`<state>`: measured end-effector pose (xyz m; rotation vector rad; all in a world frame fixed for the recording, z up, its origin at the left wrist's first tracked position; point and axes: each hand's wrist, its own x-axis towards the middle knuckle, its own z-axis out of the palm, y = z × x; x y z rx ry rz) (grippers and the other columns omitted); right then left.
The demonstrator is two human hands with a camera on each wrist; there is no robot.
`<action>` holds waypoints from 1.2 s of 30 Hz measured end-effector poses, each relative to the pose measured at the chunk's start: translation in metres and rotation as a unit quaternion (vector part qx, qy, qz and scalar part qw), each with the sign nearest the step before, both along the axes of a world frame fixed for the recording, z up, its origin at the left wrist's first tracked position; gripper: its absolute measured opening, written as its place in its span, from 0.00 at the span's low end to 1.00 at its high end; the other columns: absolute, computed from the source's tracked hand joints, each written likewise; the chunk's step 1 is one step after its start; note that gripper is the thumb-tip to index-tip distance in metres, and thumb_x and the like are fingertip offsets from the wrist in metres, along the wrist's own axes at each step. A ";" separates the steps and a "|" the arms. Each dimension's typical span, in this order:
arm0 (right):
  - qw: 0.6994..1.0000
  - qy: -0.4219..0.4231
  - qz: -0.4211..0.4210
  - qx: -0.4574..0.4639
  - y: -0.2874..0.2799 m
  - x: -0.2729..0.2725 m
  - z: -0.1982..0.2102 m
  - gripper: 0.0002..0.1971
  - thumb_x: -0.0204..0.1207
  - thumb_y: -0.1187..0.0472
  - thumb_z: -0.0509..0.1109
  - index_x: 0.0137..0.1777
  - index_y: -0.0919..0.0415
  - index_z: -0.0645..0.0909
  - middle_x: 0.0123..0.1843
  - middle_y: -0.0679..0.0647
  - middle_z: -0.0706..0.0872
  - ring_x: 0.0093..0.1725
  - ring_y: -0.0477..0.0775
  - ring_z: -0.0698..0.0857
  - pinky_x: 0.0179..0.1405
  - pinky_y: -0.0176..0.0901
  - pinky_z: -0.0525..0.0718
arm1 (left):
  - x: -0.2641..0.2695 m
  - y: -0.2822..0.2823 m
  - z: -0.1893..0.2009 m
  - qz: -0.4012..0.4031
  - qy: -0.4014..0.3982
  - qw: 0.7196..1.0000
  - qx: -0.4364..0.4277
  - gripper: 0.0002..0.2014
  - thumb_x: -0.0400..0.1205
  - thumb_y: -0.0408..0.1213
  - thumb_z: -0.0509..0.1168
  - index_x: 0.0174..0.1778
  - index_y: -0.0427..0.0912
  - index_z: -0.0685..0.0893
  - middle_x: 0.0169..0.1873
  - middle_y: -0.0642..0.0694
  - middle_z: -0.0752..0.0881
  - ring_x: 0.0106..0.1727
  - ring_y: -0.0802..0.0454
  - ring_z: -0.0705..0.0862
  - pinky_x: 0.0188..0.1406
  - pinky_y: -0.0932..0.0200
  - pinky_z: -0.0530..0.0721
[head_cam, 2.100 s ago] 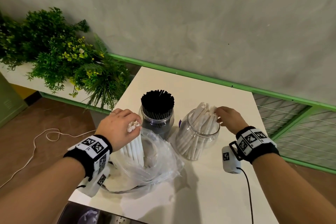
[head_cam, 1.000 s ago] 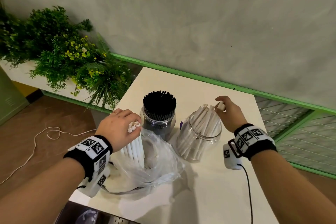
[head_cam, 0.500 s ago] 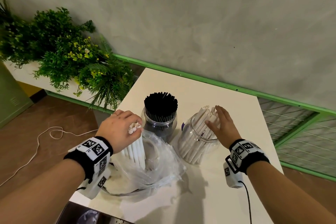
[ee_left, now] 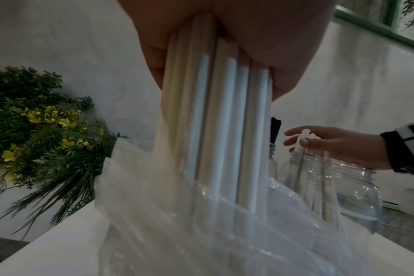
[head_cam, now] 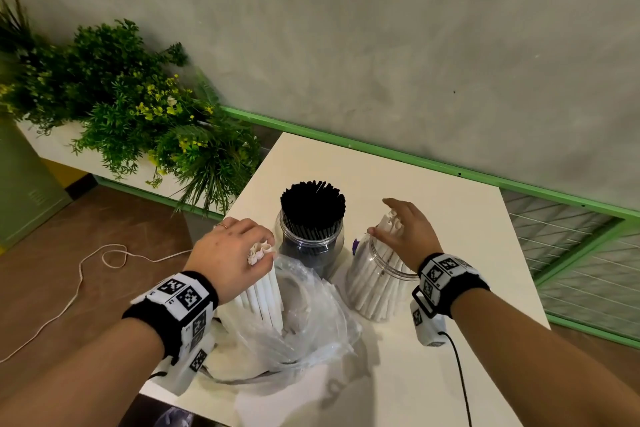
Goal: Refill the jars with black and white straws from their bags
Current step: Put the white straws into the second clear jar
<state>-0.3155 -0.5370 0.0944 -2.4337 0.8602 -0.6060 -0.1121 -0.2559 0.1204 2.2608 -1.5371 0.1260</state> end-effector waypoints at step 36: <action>0.995 -0.057 -0.071 -0.051 -0.018 -0.008 0.016 0.08 0.81 0.61 0.65 0.53 0.61 0.84 0.52 0.54 0.83 0.46 0.54 0.82 0.47 0.43 0.77 | -0.002 0.005 0.001 -0.007 0.011 1.000 0.006 0.15 0.75 0.56 0.55 0.46 0.55 0.83 0.42 0.57 0.84 0.47 0.48 0.79 0.43 0.55 0.80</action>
